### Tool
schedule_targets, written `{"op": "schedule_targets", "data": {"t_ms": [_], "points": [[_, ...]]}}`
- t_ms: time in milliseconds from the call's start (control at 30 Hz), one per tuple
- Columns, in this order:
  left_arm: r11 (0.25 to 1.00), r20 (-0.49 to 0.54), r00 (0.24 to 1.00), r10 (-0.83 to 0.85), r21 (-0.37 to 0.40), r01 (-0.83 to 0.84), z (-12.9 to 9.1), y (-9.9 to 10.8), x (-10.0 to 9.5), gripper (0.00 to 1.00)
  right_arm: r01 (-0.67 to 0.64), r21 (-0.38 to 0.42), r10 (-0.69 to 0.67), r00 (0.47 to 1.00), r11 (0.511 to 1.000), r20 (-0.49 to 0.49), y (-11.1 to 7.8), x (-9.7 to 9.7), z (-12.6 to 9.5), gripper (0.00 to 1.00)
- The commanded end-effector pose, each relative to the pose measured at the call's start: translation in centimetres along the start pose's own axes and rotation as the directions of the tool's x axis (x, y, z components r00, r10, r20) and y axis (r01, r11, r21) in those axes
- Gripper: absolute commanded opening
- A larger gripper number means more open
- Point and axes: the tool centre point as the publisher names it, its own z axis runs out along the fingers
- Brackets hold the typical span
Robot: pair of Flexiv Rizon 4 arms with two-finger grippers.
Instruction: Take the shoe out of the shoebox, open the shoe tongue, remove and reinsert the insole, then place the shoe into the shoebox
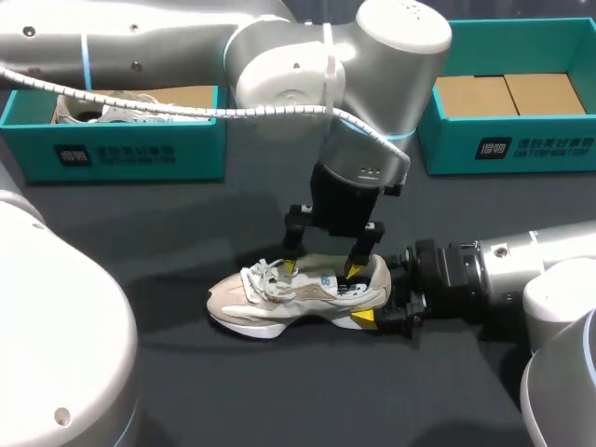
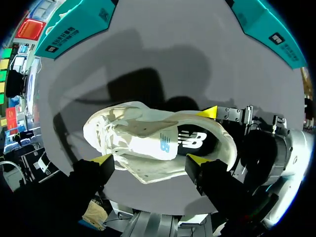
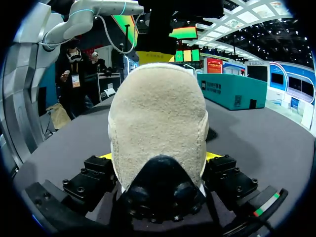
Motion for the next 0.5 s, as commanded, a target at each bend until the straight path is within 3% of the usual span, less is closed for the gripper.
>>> {"op": "schedule_targets", "data": {"t_ms": [33, 500], "points": [[1.0, 0.057, 0.998, -0.007, -0.004, 0.008, 1.1, -0.2, 1.4, 0.86, 0.0, 0.002, 0.0, 1.0, 1.0, 0.0, 0.0, 0.0, 0.2, 0.0], [0.999, 0.063, 0.998, -0.02, 0.037, 0.017, 3.0, -0.4, 1.9, 0.92, 0.0, 0.002, 0.0, 1.0, 1.0, 0.0, 0.0, 0.0, 0.2, 0.0]]}}
